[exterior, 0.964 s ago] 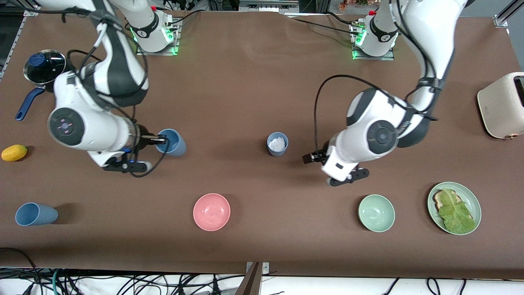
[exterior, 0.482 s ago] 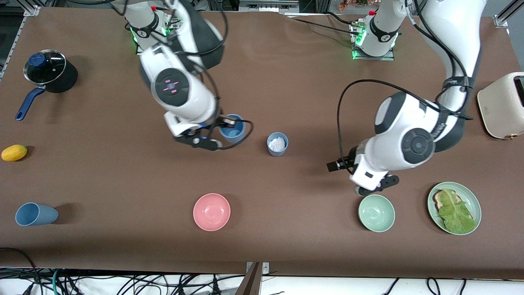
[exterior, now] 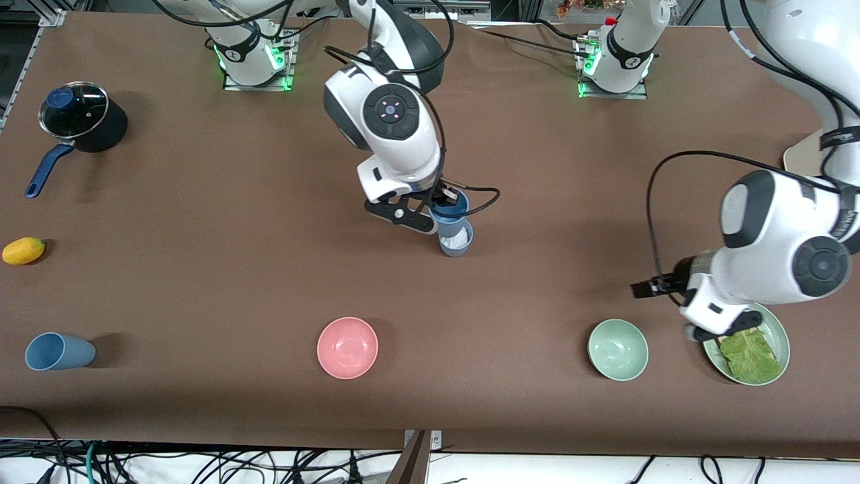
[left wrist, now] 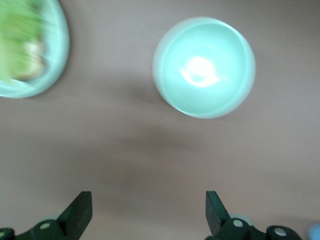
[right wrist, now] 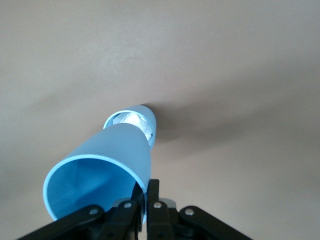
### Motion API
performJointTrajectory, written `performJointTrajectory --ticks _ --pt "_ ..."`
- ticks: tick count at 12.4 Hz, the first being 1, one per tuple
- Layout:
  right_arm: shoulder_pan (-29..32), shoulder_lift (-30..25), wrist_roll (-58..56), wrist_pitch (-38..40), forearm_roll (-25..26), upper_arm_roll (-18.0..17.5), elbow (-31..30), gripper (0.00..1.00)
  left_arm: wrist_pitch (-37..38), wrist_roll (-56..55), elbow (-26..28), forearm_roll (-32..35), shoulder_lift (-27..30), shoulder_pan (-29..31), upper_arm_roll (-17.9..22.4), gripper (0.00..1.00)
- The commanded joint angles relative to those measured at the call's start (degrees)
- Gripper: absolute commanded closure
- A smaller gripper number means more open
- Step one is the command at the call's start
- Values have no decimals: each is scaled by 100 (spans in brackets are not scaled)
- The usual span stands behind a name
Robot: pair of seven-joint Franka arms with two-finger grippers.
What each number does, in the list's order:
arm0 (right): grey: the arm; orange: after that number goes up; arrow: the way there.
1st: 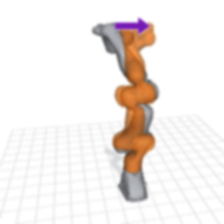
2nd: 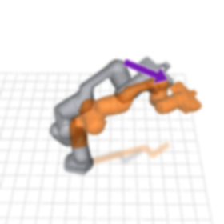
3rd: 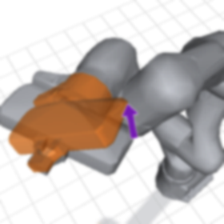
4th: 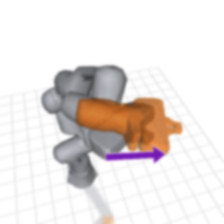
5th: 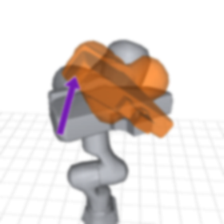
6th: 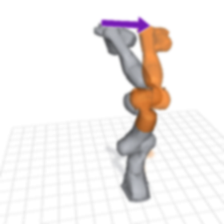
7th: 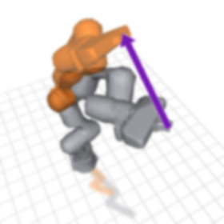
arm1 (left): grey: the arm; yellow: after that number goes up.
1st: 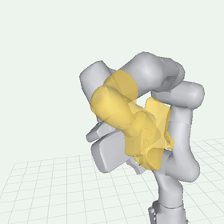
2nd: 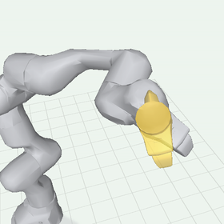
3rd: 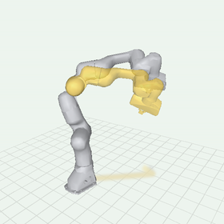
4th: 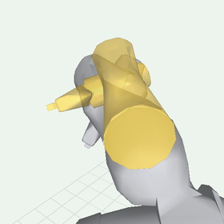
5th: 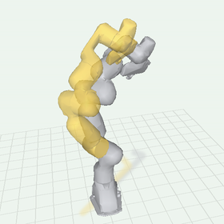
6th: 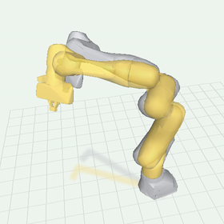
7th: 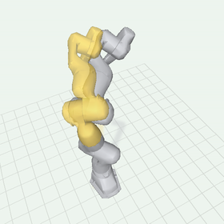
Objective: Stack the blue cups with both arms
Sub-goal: 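Open the right gripper on the stacked cups while the left gripper returns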
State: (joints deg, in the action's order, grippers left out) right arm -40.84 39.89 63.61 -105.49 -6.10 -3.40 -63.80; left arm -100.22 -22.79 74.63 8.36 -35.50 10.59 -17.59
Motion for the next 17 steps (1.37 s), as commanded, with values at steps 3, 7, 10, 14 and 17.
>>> performJointTrajectory --ticks 3,7,10,14,17 --pt "-64 265 187 -296 74 67 289 100 643 1257 -89 298 245 541 -96 0" --pt "-82 414 275 -314 153 59 289 100 873 1365 -151 316 544 690 -61 0" --pt "-82 423 275 -296 145 50 263 100 899 1365 -159 333 693 699 -60 0" --pt "-82 458 336 -244 136 41 254 100 707 1374 164 237 1184 656 62 0" --pt "-82 476 345 -244 127 41 237 100 -389 1339 1698 97 2525 52 587 0"
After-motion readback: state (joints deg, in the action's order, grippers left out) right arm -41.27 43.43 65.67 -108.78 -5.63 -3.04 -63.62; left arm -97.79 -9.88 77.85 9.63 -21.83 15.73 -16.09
